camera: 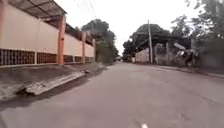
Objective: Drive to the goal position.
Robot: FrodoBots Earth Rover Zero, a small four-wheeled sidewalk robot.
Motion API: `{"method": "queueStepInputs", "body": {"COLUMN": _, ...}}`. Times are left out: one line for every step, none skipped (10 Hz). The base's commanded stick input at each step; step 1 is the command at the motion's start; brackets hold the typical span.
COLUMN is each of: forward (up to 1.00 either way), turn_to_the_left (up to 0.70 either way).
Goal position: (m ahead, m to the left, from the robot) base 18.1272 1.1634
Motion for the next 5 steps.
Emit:
{"method": "queueStepInputs", "body": {"forward": 1.0, "turn_to_the_left": -0.01}}
{"method": "queueStepInputs", "body": {"forward": 1.0, "turn_to_the_left": -0.1}}
{"method": "queueStepInputs", "body": {"forward": 1.0, "turn_to_the_left": -0.13}}
{"method": "queueStepInputs", "body": {"forward": 1.0, "turn_to_the_left": 0.0}}
{"method": "queueStepInputs", "body": {"forward": 1.0, "turn_to_the_left": 0.0}}
